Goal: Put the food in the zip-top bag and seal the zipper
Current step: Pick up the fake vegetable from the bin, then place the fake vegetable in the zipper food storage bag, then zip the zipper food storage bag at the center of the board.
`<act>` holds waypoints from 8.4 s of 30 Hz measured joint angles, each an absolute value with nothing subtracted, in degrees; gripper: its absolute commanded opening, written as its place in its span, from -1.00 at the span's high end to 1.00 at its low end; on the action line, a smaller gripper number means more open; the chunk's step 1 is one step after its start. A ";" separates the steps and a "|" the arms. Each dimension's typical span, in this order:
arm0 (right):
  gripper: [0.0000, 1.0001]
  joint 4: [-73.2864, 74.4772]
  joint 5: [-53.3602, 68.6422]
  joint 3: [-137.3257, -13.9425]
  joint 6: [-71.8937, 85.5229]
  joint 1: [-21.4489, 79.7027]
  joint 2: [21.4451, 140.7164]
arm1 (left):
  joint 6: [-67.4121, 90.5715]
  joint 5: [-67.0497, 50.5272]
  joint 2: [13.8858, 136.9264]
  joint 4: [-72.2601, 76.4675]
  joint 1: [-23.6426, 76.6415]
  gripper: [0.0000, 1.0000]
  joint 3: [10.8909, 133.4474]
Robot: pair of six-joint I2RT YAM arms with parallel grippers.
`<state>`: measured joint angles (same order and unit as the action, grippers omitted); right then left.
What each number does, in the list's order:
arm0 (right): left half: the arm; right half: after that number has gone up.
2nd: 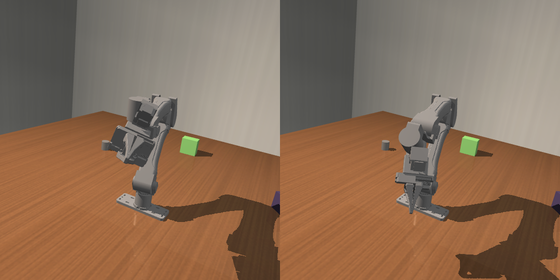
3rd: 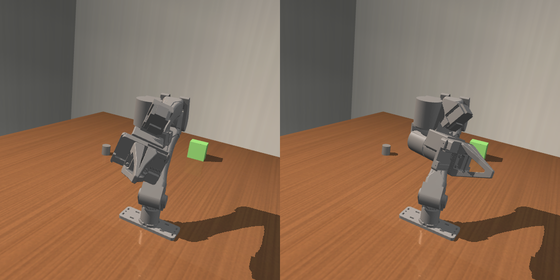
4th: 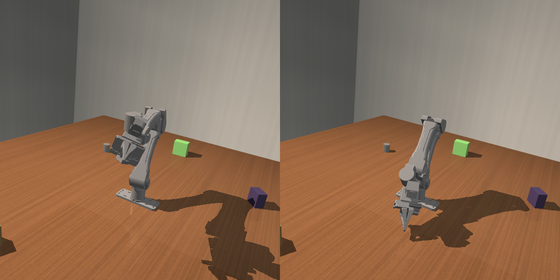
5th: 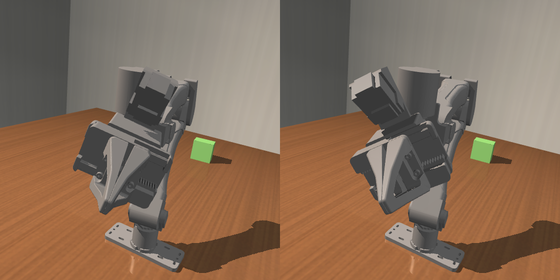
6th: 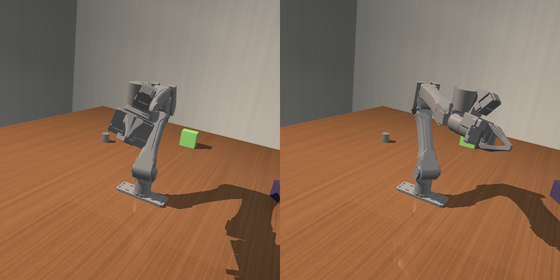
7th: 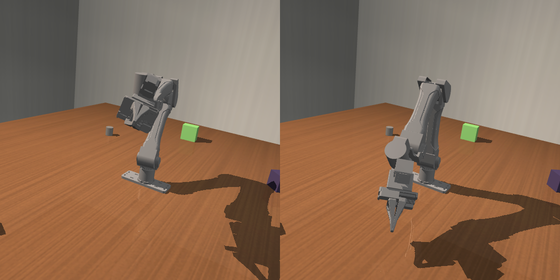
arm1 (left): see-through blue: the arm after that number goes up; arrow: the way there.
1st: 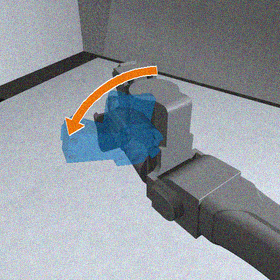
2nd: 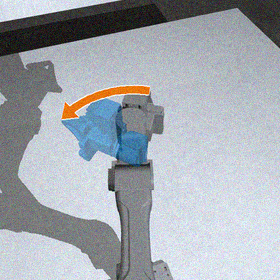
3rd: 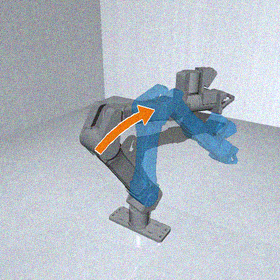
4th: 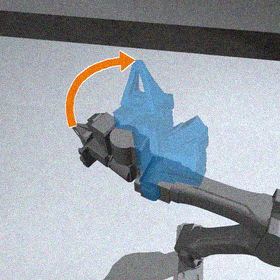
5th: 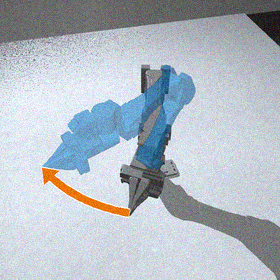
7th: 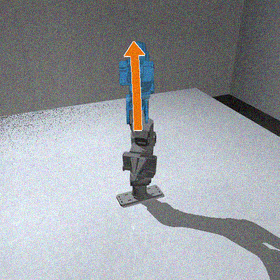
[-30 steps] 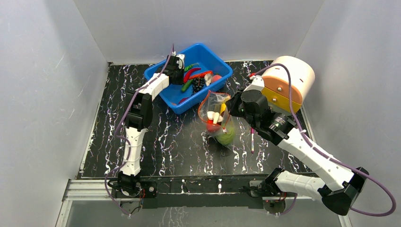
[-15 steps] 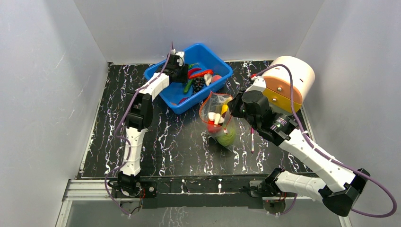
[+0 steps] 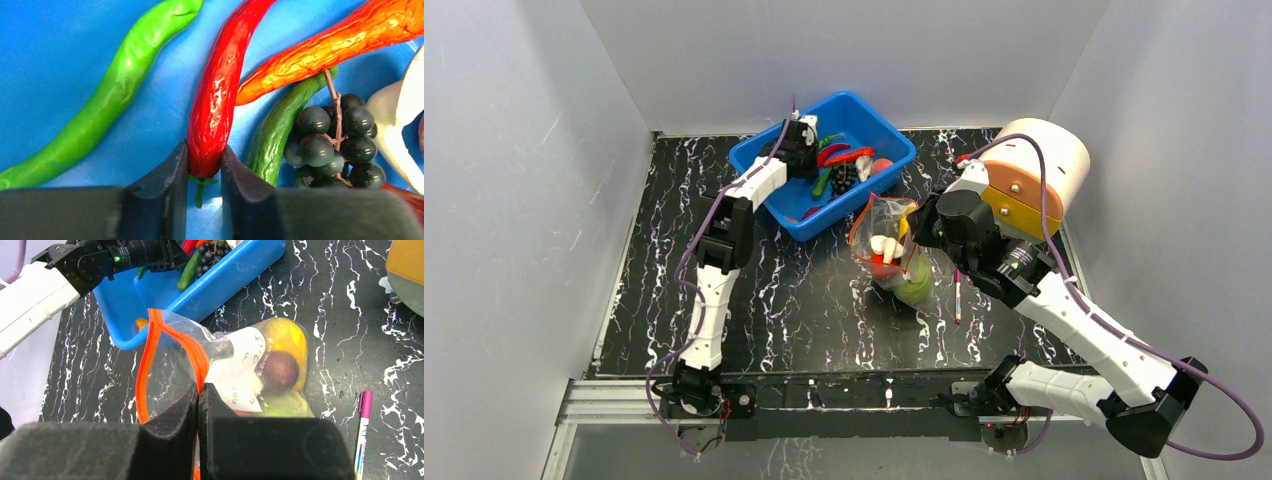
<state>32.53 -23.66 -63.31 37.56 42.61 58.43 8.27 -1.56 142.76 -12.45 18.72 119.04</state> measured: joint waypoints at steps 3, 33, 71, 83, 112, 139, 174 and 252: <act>1.00 32.53 -23.68 -63.31 37.60 42.61 58.43 | 8.10 -1.15 142.30 -11.88 18.90 0.89 118.13; 1.00 28.36 -29.30 -63.72 33.23 42.61 62.26 | 9.93 -8.32 105.60 -23.38 20.10 0.84 96.27; 1.00 26.33 -33.47 -71.07 26.79 42.57 72.18 | 7.90 -20.32 77.43 -41.28 30.50 0.81 82.37; 1.00 25.15 -28.40 -72.31 25.80 42.57 74.48 | 8.97 -17.76 86.87 -43.22 34.09 0.78 87.35; 1.00 22.46 -13.17 -69.49 33.58 42.17 71.68 | 16.64 -11.99 92.82 -36.07 38.74 -0.34 92.73; 1.00 19.70 5.26 -68.99 31.66 42.26 67.92 | -17.41 -42.72 60.82 -22.06 38.87 -0.08 62.59; 0.65 15.38 15.44 -65.73 34.79 42.26 72.88 | -15.16 -43.97 63.00 -11.33 38.85 1.00 48.16; 1.00 -16.82 35.38 -25.32 -11.05 42.74 42.28 | -15.62 -56.82 68.73 -7.81 38.85 -0.10 61.10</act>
<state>-16.82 35.38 -25.32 -11.05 42.74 42.28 -15.62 -56.82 68.73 -7.81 38.85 61.10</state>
